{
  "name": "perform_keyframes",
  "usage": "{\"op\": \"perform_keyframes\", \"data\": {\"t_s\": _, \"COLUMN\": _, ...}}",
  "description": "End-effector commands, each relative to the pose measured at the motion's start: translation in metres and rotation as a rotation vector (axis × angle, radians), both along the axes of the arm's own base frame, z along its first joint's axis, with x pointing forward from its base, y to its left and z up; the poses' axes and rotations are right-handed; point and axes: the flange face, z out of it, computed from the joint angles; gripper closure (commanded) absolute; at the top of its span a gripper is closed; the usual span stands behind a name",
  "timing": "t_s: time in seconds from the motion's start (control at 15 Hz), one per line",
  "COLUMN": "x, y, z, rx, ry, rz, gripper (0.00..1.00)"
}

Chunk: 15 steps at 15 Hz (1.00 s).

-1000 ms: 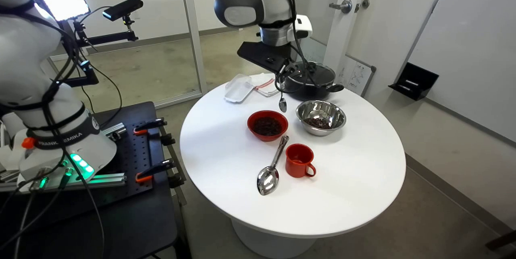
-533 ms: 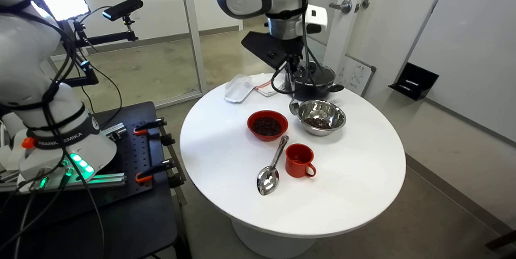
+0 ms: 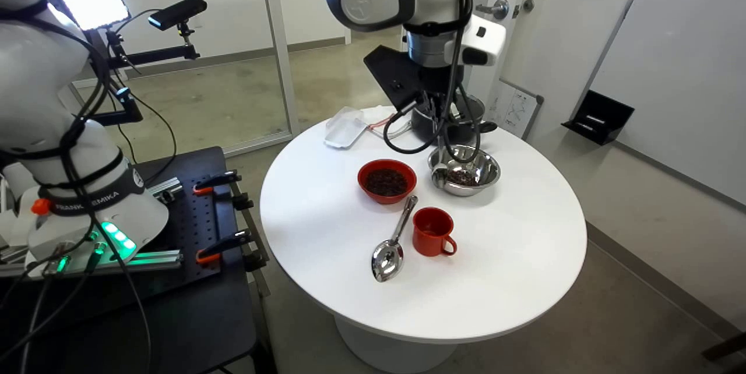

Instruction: Use the spoon to mix the content in the red bowl

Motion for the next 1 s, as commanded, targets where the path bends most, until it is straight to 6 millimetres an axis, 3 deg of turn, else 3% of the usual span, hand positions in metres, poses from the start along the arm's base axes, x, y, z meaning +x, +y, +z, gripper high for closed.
{"op": "perform_keyframes", "data": {"t_s": 0.0, "x": 0.016, "y": -0.014, "z": -0.014, "rx": 0.042, "ry": 0.045, "rz": -0.055, "gripper": 0.99}}
{"op": "perform_keyframes", "data": {"t_s": 0.4, "x": 0.03, "y": -0.029, "z": -0.061, "rx": 0.049, "ry": 0.151, "rz": -0.139, "gripper": 0.99}}
{"op": "perform_keyframes", "data": {"t_s": 0.93, "x": 0.043, "y": -0.036, "z": -0.09, "rx": 0.025, "ry": 0.201, "rz": -0.184, "gripper": 0.99}}
